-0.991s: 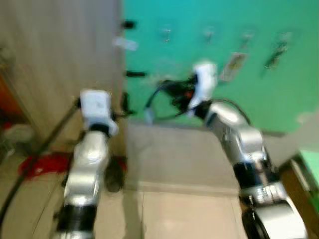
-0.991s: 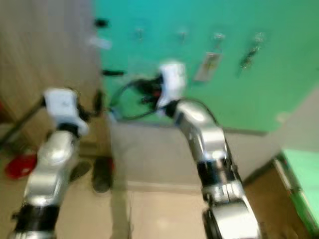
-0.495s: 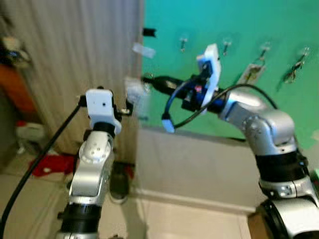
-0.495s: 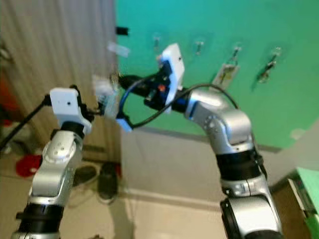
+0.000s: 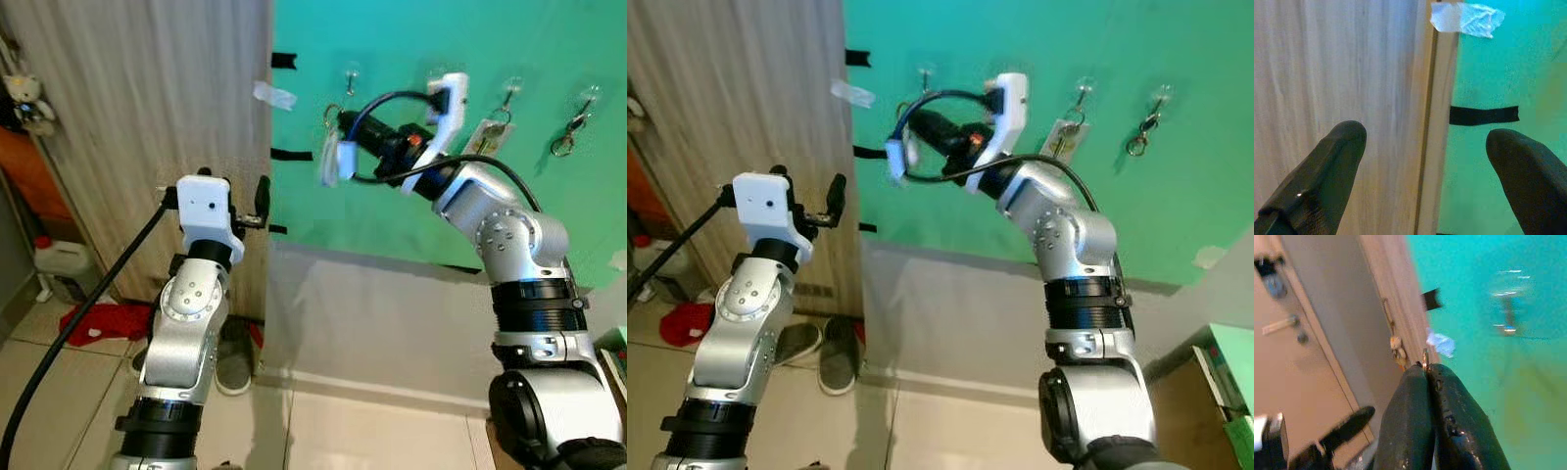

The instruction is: Hang keys on a hook

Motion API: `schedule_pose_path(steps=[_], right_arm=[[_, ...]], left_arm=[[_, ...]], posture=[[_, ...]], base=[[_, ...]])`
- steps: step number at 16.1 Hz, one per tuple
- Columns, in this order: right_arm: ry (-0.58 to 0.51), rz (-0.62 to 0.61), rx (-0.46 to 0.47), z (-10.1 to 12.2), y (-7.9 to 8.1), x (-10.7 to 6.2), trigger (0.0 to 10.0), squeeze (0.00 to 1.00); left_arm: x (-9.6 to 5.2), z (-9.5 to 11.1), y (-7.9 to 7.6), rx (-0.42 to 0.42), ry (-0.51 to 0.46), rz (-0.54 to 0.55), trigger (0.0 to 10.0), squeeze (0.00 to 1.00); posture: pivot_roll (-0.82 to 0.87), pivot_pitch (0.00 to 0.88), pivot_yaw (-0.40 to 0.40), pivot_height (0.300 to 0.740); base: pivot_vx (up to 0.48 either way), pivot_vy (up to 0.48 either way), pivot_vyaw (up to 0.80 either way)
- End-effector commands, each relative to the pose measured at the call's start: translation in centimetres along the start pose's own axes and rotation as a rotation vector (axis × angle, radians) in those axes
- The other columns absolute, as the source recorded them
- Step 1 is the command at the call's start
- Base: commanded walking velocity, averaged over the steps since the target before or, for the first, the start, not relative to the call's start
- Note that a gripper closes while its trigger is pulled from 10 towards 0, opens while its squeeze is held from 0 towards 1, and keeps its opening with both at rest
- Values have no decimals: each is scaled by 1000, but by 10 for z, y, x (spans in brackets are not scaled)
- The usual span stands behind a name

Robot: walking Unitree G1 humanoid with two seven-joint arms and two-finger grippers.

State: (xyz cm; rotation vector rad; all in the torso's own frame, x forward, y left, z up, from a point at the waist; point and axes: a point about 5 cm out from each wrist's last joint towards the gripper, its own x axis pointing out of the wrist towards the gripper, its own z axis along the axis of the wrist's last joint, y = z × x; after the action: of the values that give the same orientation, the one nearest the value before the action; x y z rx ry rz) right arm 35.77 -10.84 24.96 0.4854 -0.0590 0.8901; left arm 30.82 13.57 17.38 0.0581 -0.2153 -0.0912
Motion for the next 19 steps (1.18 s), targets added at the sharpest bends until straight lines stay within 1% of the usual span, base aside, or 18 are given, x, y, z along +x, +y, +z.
schedule_pose_path(steps=[1, 3, 8, 14, 19], right_arm=[[-39, -17, 34, 6, -4, -4, 0, 0], [-61, -20, 66, 8, -7, -5, 0, 0], [-96, -12, 78, 12, -7, -4, 0, 0], [-121, -10, 70, 11, -7, 8, 0, 0], [-139, -25, 68, 13, -11, 13, 0, 0]], left_arm=[[0, 1, -3, 8, -2, -21, 10000, 0], [0, 0, -4, 8, 0, -25, 10000, 0], [1, 0, -5, 13, -1, -32, 10000, 0], [0, 0, -4, 27, -3, -29, 10000, 0], [-1, 1, -3, 33, -3, -24, 10000, 0]], posture=[[118, 0, -71, 740], [113, 0, -66, 740], [110, 0, -64, 740], [127, 0, -68, 740], [133, 0, -71, 740]], base=[[0, 0, 0], [0, 0, 0], [0, 0, 0], [0, 0, 0], [0, 0, 0]])
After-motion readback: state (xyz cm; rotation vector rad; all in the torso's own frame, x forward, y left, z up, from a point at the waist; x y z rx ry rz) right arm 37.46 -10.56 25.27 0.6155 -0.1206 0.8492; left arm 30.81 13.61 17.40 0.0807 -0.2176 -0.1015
